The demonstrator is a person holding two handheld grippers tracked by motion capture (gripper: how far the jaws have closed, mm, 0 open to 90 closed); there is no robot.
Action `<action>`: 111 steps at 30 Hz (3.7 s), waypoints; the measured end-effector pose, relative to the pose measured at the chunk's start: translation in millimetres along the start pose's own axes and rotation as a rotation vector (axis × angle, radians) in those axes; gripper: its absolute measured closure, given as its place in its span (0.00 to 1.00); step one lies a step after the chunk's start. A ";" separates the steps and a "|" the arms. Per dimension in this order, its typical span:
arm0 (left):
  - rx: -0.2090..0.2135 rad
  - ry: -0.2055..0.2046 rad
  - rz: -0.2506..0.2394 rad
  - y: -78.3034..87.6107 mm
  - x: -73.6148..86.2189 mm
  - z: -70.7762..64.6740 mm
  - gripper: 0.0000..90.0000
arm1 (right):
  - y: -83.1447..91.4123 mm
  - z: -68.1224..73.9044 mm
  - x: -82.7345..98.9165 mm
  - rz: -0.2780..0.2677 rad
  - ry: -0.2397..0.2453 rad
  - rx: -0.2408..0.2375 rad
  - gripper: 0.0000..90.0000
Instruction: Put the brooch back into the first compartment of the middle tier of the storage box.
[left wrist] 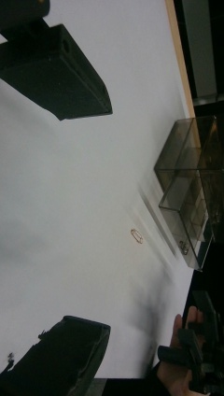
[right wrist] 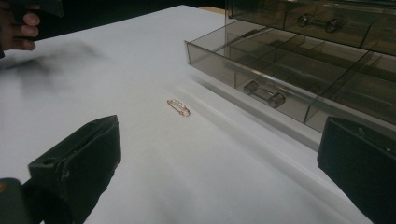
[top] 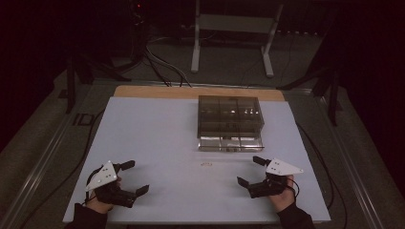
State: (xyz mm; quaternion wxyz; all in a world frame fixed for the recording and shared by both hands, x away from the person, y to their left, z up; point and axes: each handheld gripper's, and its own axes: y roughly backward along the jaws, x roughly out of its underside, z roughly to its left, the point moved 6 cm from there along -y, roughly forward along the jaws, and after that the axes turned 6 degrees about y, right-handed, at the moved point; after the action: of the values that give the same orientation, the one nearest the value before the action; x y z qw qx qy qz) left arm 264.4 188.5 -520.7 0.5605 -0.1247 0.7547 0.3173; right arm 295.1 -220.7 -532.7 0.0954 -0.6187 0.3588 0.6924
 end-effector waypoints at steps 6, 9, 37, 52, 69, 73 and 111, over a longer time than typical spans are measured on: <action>0.015 -0.003 0.012 -5.0 -6.7 -0.6 0.00 | -0.8 1.1 -1.1 -0.005 0.001 0.000 0.00; 0.016 -0.002 0.013 -8.0 -11.2 0.3 0.00 | -1.8 0.9 -1.1 -0.003 -0.003 0.000 0.00; 0.076 -0.030 0.012 -43.9 -49.6 -2.5 0.00 | -2.9 2.8 -1.7 -0.001 -0.002 -0.009 0.00; 0.122 -0.071 0.025 -63.9 -65.5 -13.2 0.00 | -3.4 3.9 -1.8 0.002 0.004 -0.014 0.00; 0.182 -0.097 0.043 -88.0 -75.4 -28.2 0.00 | -3.7 3.4 -2.1 -0.002 -0.005 -0.019 0.00; 0.198 -0.104 0.048 -95.5 -77.6 -33.0 0.00 | -3.8 4.3 -2.3 -0.001 -0.004 -0.021 0.00; 0.301 -0.089 0.185 -164.1 -59.7 -56.1 0.02 | -3.3 3.9 -2.8 -0.009 -0.009 -0.032 0.00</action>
State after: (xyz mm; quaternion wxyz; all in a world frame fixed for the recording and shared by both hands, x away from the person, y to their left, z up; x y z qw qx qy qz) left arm 331.0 17.8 -511.5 0.5742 0.0448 0.7763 0.2562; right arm 294.6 -215.1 -531.4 0.0902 -0.6186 0.3447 0.7002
